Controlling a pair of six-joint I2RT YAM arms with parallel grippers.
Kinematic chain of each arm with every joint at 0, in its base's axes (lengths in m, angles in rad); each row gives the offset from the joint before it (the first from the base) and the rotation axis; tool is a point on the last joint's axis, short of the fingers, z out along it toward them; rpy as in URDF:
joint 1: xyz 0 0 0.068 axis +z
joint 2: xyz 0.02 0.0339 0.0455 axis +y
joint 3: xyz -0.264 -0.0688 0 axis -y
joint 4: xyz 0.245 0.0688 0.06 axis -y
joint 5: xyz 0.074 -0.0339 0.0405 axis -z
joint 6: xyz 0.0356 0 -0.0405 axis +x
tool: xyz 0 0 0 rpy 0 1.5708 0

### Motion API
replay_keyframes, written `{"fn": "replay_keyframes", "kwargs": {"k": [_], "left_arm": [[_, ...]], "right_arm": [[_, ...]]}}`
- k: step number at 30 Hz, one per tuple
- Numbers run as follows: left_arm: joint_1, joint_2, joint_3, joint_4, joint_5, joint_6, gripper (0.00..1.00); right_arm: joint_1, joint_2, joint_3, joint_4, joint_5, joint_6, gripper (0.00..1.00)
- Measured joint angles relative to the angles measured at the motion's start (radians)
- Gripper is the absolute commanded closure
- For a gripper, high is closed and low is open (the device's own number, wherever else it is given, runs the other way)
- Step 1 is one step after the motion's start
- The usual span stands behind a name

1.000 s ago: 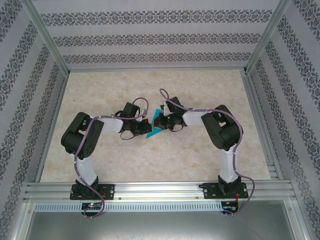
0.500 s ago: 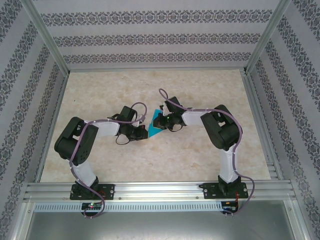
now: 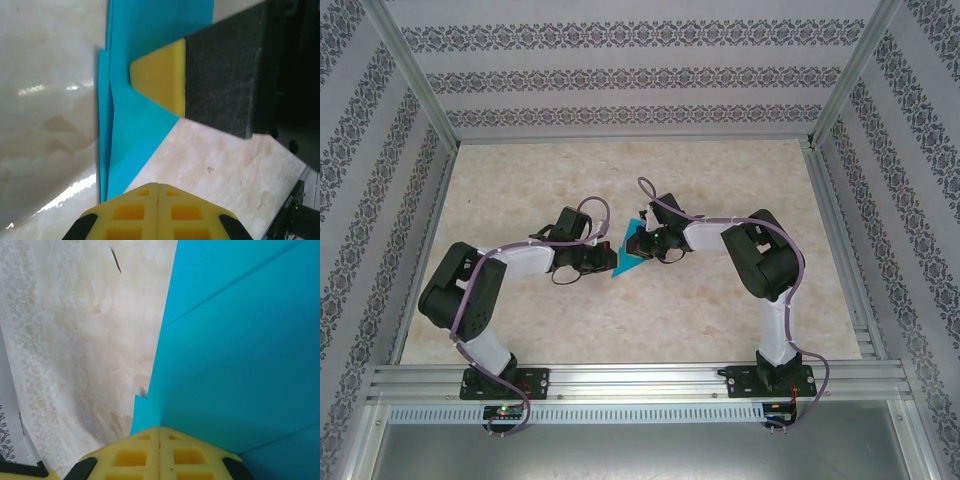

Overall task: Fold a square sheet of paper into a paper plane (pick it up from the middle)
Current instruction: Fourth fold the wing at the center of the table.

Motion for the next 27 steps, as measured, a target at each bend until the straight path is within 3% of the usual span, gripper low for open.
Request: {"fn": "replay_keyframes", "kwargs": {"k": [8,27], "left_arm": [[0.0,0.106,0.006,0.058,0.002,-0.037,1.0],[-0.002,0.113,0.016,0.056,-0.021,-0.039,1.0]], "right_arm": [[0.0,0.0,0.0,0.003,-0.002,0.0,0.93],[0.02,-0.048,-0.072,0.106,-0.019,-0.001,0.91]]}}
